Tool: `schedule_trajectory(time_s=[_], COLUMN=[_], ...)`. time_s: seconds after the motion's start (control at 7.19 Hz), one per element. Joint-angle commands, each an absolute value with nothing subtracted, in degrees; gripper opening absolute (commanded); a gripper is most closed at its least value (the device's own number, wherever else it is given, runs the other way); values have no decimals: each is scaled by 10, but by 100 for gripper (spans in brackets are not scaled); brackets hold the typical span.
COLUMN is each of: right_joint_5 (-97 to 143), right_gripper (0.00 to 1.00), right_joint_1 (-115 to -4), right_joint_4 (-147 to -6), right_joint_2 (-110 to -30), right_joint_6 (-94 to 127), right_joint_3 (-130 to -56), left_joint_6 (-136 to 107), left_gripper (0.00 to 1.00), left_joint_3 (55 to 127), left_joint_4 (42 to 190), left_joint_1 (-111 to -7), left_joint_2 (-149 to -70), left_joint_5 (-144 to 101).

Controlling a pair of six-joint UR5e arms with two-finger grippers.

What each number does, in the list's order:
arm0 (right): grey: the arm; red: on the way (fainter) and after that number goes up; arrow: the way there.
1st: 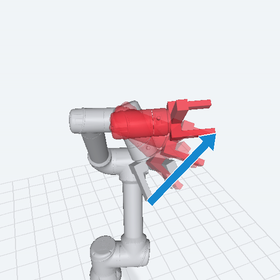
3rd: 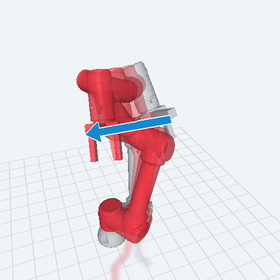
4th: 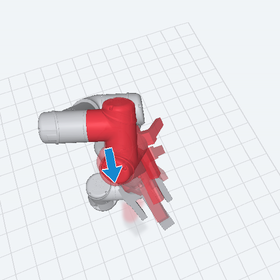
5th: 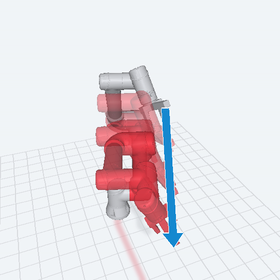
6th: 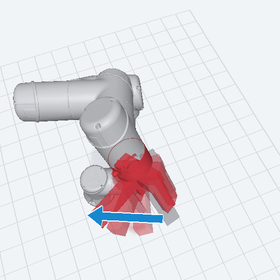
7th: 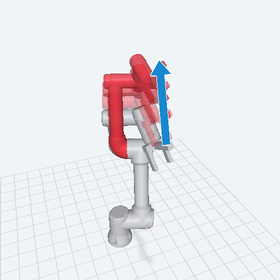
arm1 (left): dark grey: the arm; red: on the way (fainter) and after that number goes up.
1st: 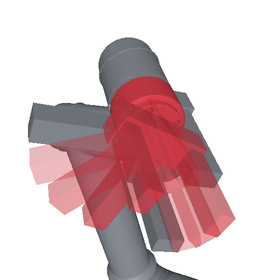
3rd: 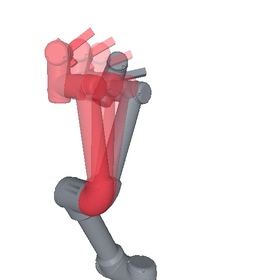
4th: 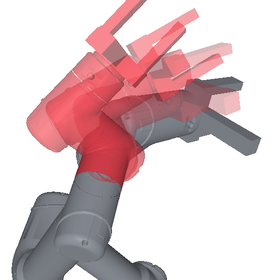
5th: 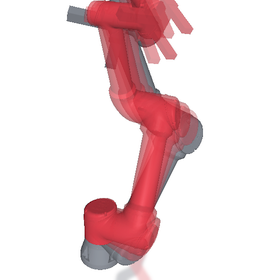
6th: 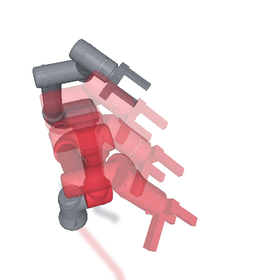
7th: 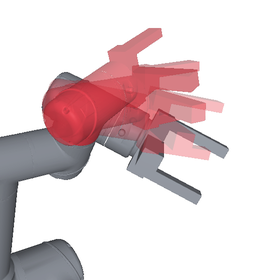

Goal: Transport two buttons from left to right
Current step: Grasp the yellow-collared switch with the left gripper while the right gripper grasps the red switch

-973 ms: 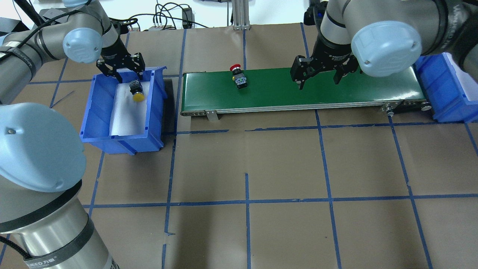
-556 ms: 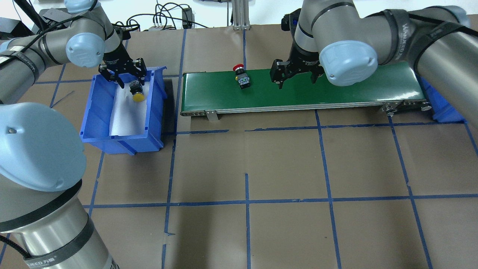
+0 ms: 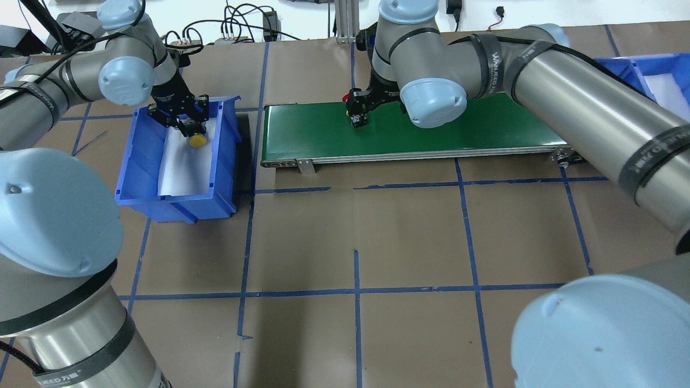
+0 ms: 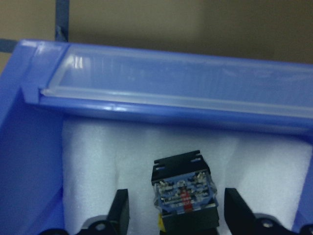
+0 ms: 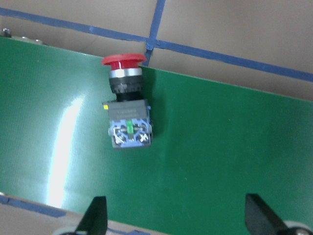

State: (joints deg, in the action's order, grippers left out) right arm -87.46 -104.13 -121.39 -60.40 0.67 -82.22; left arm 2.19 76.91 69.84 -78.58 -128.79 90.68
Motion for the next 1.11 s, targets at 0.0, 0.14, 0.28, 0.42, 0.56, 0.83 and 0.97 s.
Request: schedule_trajectory(time_s=[0.0,0.14,0.28,0.42,0.56,0.83,0.97], right_joint_5=[-873,-870,-870,-871,-871,-866,-861], right_gripper=[100,100,100,100,99,70,15], right_joint_1=[-1044,-1043,-1043,-1043,-1042,-1041,-1041], right_joint_4=[-1216,-1216,-1216,-1216,-1216,-1206,-1175], right_joint_2=[-563,-562,-550,-541,-536,-534,-534], right_joint_6=[5,5,4,3,-3,-19,-18], right_joint_3=[-781,-783,-783,-783,-786,-786,-783], left_joint_6=[17,16,16,16,8,-47,-83], left_gripper=[22,22,22,22,22,23,23], left_joint_3=[763,763,763,758,749,740,737], left_joint_4=[705,717,738,750,775,802,801], left_joint_1=[-787,-787,-787,-787,-787,-820,-853], left_joint_2=[-1265,-1241,-1214,-1188,-1167,-1141,-1136], left_joint_5=[911,914,914,919,925,925,926])
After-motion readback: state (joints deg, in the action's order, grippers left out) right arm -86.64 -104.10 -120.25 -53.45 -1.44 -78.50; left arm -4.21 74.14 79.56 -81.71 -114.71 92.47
